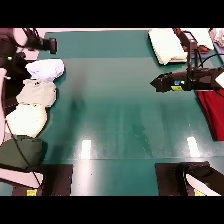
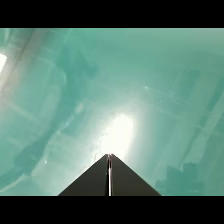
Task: Fold the shirts.
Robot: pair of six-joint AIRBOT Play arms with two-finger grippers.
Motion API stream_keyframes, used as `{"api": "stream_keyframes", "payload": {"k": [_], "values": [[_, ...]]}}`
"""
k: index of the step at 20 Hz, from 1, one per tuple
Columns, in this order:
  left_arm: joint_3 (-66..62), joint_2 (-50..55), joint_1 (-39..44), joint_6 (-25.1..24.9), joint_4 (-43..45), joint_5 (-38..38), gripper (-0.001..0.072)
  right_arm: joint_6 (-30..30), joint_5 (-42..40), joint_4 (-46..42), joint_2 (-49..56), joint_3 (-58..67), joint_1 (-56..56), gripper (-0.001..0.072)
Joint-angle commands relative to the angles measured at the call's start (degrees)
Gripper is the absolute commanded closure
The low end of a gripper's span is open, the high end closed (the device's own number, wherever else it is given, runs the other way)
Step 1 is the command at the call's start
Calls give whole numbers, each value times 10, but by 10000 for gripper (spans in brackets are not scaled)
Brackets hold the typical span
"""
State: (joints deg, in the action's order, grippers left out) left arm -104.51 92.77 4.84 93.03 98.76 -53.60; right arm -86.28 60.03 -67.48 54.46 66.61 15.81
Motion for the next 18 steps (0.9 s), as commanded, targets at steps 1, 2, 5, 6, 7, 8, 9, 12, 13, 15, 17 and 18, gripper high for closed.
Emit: {"api": "stream_keyframes", "payload": {"k": [1,2,5,6,7,8,9,12,13,15,17,18], "values": [[-1,90,-36,31,18,6,34,0,0,0,0,0,0,692],[-1,111,-45,31,6,7,34,0,-1,0,0,0,0,692],[0,162,-57,30,0,16,34,0,-1,0,0,0,0,693],[-1,170,-57,30,0,21,34,0,-1,0,0,0,0,692],[-1,173,-57,30,0,27,35,0,-1,0,0,0,0,693],[-1,173,-57,32,0,32,40,0,-1,0,0,0,0,692],[-3,172,-57,41,0,31,226,0,-2,0,0,0,0,693],[-13,168,-57,41,2,9,684,0,-12,0,0,0,0,692],[-28,168,-57,41,1,-12,684,0,-14,1,-1,0,0,693],[-83,164,-57,41,1,-54,684,0,-13,1,-2,6,0,693],[-134,130,-56,43,-8,-47,685,0,-14,0,-2,27,0,693],[-149,96,-55,42,-18,-30,685,0,-14,0,-2,43,0,692]]}}
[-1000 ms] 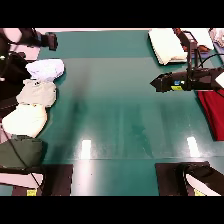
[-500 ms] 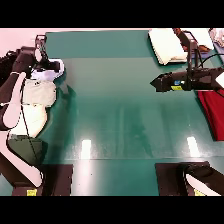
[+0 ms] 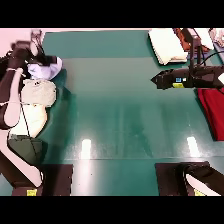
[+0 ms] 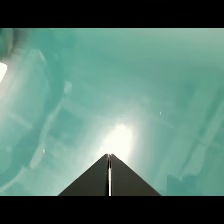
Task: Fold the shirts.
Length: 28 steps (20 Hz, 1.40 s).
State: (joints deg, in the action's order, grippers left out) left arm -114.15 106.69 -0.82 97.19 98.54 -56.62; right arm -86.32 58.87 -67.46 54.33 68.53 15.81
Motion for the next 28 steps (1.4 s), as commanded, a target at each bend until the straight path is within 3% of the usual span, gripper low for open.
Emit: {"api": "stream_keyframes", "payload": {"k": [1,4,8,12,17,18,19,20,24,28], "values": [[-55,-84,5,-2,-21,20,685,1,-3,-1,0,47,0,693],[-54,-228,37,-33,-21,39,685,10,-19,-2,1,118,0,693],[-54,-363,118,-80,-22,-7,685,32,-30,-2,2,205,0,692],[-26,-385,259,-88,-24,-68,686,42,-29,-3,2,261,0,693],[125,-343,391,-92,-64,-94,681,42,-19,-2,2,296,0,692],[155,-332,398,-91,-96,-93,508,42,-10,-2,2,302,0,692],[181,-321,398,-89,-143,-90,138,42,-1,-1,2,305,0,693],[199,-312,396,-87,-182,-89,72,42,3,-1,1,305,0,693],[217,-300,378,-91,-191,-70,96,42,16,-1,0,305,0,693],[217,-269,291,-67,-201,-56,96,42,30,-1,1,305,0,693]]}}
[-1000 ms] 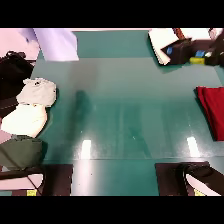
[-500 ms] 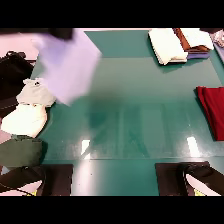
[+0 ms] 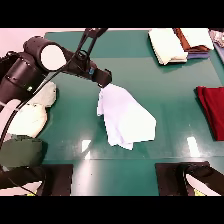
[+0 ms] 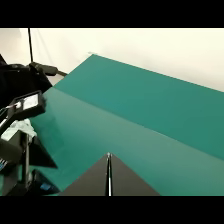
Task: Fold the shirts.
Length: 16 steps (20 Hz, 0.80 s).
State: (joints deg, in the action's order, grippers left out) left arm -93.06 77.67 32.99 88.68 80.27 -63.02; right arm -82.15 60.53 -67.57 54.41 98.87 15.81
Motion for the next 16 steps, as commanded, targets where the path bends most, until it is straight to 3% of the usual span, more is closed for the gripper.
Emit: {"api": "stream_keyframes", "payload": {"k": [1,5,14,15,16], "values": [[8,39,-71,24,-30,0,97,0,17,0,0,1,0,693],[64,108,-136,22,-152,-34,96,0,27,0,0,1,0,693],[242,143,-140,-37,-306,14,99,-1,34,0,2,0,0,693],[242,143,-140,-37,-308,19,176,-1,46,0,2,0,0,692],[241,142,-140,-37,-317,27,386,-6,63,0,3,0,-7,693]]}}
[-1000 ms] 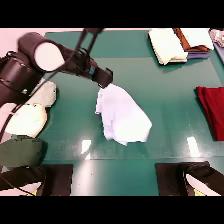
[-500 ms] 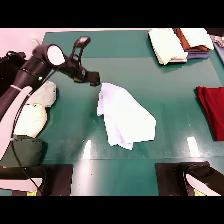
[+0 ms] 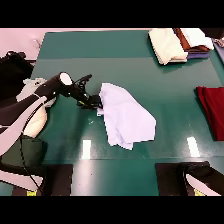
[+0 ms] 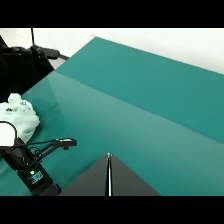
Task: Fold the shirts.
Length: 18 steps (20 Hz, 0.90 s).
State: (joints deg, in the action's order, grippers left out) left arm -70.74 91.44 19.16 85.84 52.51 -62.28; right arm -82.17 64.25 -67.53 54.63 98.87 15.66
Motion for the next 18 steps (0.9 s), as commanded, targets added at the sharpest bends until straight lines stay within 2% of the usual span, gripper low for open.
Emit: {"api": "stream_keyframes", "payload": {"k": [1,2,3,6,8,9,10,11,12,13,15,18], "values": [[18,4,-2,-9,-43,32,520,-23,51,0,4,0,-20,692],[18,4,-2,-9,-43,47,618,-35,88,0,9,0,-43,692],[18,4,-4,-9,-44,54,682,-38,133,0,15,0,-70,691],[-4,1,-31,-30,-37,33,684,-38,258,4,33,-38,-165,691],[-23,-11,-60,-34,-31,26,685,-38,265,4,17,-142,-214,691],[-29,-21,-73,-34,-30,27,684,-38,253,5,2,-209,-230,692],[-35,-29,-85,-35,-26,27,684,-38,233,5,-12,-289,-244,661],[-40,-35,-90,-35,-18,23,684,-38,211,6,-24,-372,-253,391],[-41,-38,-93,-39,-13,20,684,-38,191,8,-29,-447,-257,212],[-41,-38,-93,-39,-9,15,684,-38,163,24,-29,-524,-256,204],[-41,-38,-91,-38,5,13,684,-23,86,119,-18,-650,-246,209],[-41,-38,-91,-38,7,13,684,25,-20,250,29,-740,-179,241]]}}
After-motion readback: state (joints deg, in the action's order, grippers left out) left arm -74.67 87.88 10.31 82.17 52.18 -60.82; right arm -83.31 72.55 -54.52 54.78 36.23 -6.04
